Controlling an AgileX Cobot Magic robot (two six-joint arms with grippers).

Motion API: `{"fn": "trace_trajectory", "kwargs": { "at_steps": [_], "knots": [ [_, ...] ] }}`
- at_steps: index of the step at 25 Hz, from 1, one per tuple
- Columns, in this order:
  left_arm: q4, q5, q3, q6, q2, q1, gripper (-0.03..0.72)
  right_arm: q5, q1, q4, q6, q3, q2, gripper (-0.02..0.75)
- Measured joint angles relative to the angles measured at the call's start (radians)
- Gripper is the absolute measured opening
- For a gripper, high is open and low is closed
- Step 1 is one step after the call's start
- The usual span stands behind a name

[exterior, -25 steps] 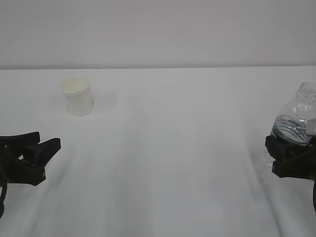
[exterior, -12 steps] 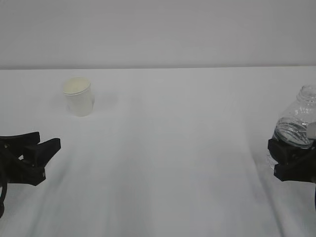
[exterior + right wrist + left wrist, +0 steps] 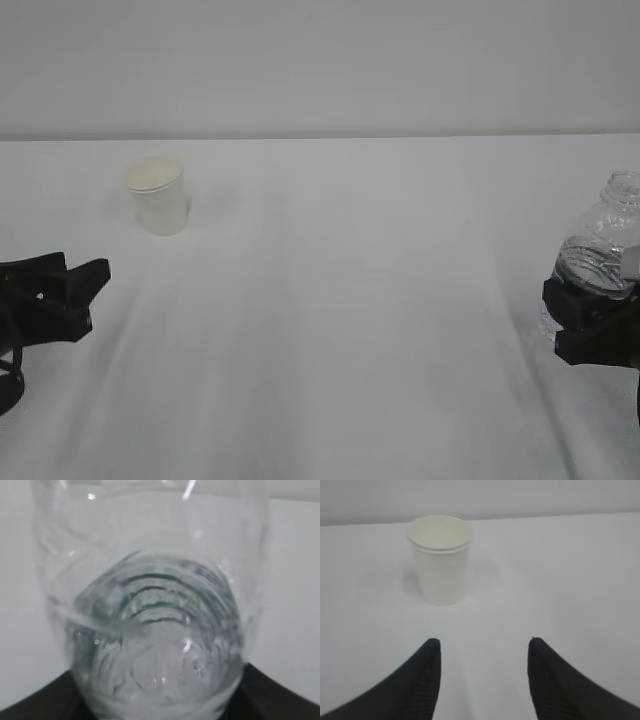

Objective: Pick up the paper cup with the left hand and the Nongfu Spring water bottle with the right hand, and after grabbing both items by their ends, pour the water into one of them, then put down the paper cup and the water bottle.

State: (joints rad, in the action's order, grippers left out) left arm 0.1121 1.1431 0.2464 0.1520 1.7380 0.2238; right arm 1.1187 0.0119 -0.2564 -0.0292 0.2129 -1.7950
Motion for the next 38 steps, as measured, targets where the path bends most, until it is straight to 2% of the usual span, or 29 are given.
{"fn": "trace_trajectory", "kwargs": {
  "at_steps": [5,10,12,17,19,24,38],
  "knots": [
    [-0.036,0.002,0.073,0.000,0.044,0.000,0.352,0.000,0.000,0.000,0.000,0.000,0.000,0.407],
    [-0.043,0.002,0.084,0.000,0.050,0.000,0.315,0.000,0.000,0.000,0.000,0.000,0.000,0.407],
    [-0.043,0.002,0.088,0.000,0.050,0.000,0.350,0.000,0.000,0.000,0.000,0.000,0.000,0.407],
    [-0.053,0.002,0.117,0.000,0.081,0.000,0.610,0.000,0.000,0.000,0.000,0.000,0.000,0.407],
    [-0.058,0.002,0.134,0.000,0.105,0.000,0.661,0.000,0.000,0.000,0.000,0.000,0.000,0.407],
    [-0.058,0.002,0.199,0.000,0.172,0.000,0.689,0.000,0.000,-0.002,0.000,0.000,0.000,0.407],
    [-0.054,0.002,0.448,0.000,0.433,0.000,0.689,-0.002,0.000,-0.002,0.000,0.000,0.000,0.407]
  ]
}}
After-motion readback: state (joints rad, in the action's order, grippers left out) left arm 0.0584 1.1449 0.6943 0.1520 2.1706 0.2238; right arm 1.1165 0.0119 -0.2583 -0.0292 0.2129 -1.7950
